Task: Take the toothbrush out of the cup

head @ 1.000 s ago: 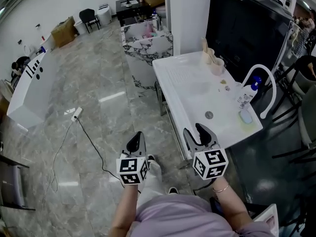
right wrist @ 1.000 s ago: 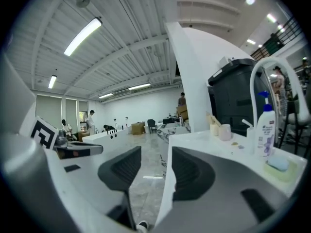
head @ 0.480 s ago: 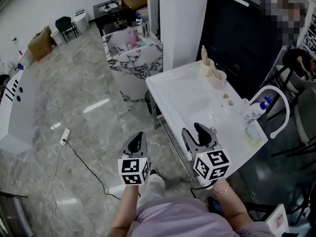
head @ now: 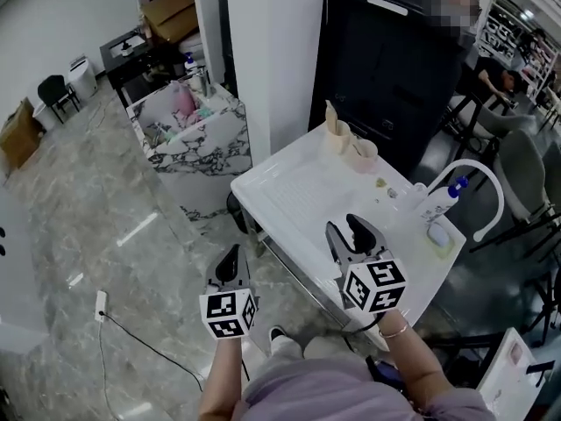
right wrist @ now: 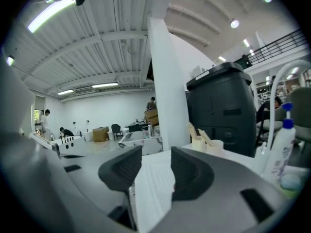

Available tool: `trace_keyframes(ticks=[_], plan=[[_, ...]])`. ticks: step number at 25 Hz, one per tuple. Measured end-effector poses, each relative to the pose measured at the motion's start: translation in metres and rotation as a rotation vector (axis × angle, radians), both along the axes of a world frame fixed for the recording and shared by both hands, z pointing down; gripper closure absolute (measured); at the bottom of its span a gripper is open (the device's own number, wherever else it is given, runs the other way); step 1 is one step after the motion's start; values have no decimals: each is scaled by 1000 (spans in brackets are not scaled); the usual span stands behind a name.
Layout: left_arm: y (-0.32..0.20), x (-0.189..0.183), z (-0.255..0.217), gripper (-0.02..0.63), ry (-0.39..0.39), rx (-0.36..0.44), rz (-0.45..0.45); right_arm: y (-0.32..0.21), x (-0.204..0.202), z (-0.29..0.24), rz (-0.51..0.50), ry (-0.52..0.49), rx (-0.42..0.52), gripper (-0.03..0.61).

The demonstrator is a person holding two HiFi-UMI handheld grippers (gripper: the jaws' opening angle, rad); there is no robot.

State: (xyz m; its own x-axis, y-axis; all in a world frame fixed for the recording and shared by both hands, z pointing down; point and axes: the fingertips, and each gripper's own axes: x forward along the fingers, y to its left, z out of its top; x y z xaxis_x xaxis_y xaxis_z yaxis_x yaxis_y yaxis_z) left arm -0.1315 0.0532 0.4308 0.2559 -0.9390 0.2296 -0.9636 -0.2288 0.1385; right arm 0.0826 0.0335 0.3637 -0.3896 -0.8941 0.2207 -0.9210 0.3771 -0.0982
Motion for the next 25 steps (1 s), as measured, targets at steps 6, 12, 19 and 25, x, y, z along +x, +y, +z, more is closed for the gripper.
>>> trace_keyframes(ticks=[6, 12, 19, 25], plan=[[-52, 24, -7, 614, -11, 20, 100, -37, 26, -6, 96, 50, 26, 399], [-97, 59, -8, 614, -18, 28, 178, -77, 64, -11, 187, 86, 63, 402], [-146, 94, -7, 614, -35, 10, 240, -132, 100, -4, 232, 150, 58, 402], [-179, 119, 3, 614, -31, -13, 270, -179, 113, 11, 224, 266, 49, 400]])
